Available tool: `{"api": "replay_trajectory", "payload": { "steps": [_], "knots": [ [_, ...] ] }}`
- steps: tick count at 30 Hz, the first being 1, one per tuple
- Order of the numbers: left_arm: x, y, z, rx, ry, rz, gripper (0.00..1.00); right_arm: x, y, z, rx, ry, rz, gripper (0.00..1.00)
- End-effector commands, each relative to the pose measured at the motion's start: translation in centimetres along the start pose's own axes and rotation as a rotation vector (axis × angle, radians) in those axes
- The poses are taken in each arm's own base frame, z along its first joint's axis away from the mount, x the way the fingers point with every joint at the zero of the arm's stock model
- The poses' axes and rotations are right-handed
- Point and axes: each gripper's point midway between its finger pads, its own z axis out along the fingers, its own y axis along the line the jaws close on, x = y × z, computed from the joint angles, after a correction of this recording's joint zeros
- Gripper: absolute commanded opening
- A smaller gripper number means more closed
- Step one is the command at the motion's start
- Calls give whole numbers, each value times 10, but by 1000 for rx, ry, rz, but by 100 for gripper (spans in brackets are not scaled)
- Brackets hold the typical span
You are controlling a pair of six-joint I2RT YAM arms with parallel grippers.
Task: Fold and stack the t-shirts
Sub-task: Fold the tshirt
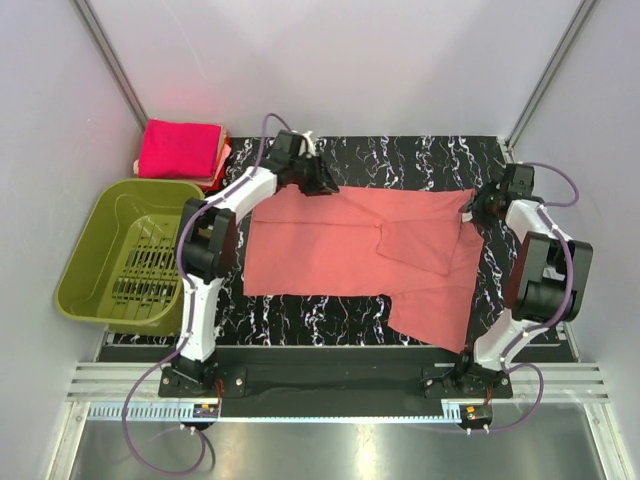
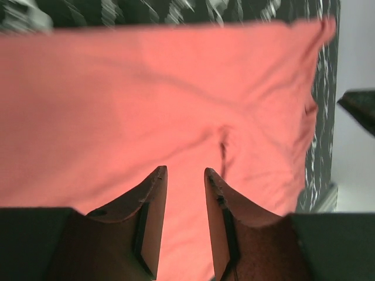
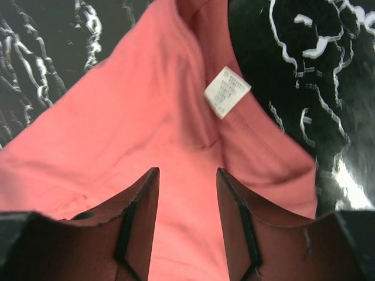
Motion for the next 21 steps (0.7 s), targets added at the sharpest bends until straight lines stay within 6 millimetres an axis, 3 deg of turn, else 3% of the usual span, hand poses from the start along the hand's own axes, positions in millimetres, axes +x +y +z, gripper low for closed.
{"api": "replay_trajectory", "payload": {
  "steps": [1,5,9,15,21],
  "knots": [
    [-26,27,5,-11,-31,-12,37,-24,7,16,-115,4,-93,50],
    [-47,61,7,-32,-56,-58,37,-42,4,37,-158,15,-96,42],
    [-48,85,18,-40,-43,-93,37,-51,16,51,-249,27,-139,41],
    [-53,104,22,-63,-53,-113,37,-73,15,66,-290,15,-142,43],
    [-54,116,22,-75,-55,-130,37,-77,12,75,-327,29,-165,48]
  ]
}}
